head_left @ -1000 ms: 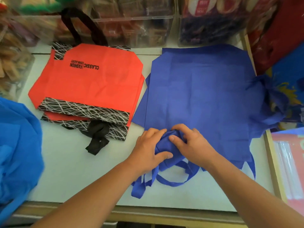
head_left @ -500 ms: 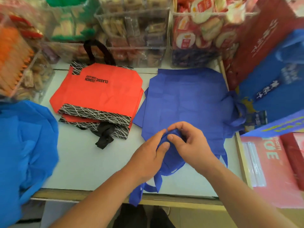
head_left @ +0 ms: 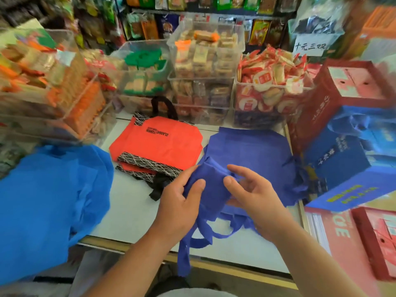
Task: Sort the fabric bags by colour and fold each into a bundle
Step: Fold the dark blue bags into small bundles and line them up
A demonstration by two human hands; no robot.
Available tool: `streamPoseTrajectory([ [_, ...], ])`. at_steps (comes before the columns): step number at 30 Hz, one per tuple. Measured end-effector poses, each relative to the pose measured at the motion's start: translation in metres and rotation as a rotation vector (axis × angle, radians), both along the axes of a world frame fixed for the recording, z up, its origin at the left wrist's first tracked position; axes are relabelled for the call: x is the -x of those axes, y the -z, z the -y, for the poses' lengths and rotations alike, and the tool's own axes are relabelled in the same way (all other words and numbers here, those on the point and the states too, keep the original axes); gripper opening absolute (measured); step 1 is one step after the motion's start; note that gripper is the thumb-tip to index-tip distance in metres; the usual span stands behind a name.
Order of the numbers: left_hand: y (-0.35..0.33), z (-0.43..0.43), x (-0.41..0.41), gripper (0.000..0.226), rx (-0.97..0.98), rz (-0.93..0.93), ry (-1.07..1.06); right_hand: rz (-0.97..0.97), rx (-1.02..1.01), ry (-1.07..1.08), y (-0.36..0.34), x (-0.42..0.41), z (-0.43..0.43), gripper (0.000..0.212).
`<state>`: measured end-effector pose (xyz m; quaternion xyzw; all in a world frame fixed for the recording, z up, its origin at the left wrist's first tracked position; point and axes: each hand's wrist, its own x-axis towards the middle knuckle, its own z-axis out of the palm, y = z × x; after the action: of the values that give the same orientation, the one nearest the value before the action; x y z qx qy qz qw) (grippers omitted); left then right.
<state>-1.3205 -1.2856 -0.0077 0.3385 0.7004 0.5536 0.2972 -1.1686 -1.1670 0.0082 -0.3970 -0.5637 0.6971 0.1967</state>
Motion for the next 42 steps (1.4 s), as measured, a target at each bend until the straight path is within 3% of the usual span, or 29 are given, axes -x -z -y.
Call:
streamPoseTrajectory([
  [5,0.0,0.008,0.019,0.05,0.105,-0.023,0.184,0.098,-0.193,-0.028,-0.001,0.015,-0.002,0.009],
  [9,0.005,0.007,0.031,0.052,0.155,-0.08,0.197,0.13,-0.281,0.027,0.002,0.036,0.008,0.016],
  [16,-0.004,0.012,0.077,0.039,0.053,0.07,0.153,0.136,-0.009,-0.084,0.001,0.071,0.004,0.013],
  [19,-0.004,0.01,0.091,0.036,0.028,0.106,0.13,0.266,-0.247,-0.269,-0.014,0.097,-0.003,0.02],
  [24,-0.008,-0.004,0.112,0.032,0.05,0.068,0.294,0.4,-0.49,-0.329,-0.027,0.126,-0.015,0.023],
  [26,-0.006,-0.009,0.117,0.043,0.075,0.129,0.302,0.42,-0.487,-0.285,-0.025,0.127,-0.02,0.025],
  [29,-0.002,-0.009,0.114,0.082,0.204,0.175,0.339,0.402,-0.42,-0.137,-0.019,0.118,-0.032,0.046],
  [33,0.003,-0.009,0.102,0.043,0.242,0.0,0.39,0.325,-0.377,-0.066,-0.018,0.107,-0.053,0.049],
  [38,-0.014,-0.006,0.1,0.025,0.254,0.044,0.293,0.285,-0.316,-0.082,-0.011,0.08,-0.087,0.047],
  [42,-0.011,-0.002,0.099,0.01,0.383,-0.07,0.283,0.271,-0.254,-0.101,0.003,0.061,-0.099,0.017],
])
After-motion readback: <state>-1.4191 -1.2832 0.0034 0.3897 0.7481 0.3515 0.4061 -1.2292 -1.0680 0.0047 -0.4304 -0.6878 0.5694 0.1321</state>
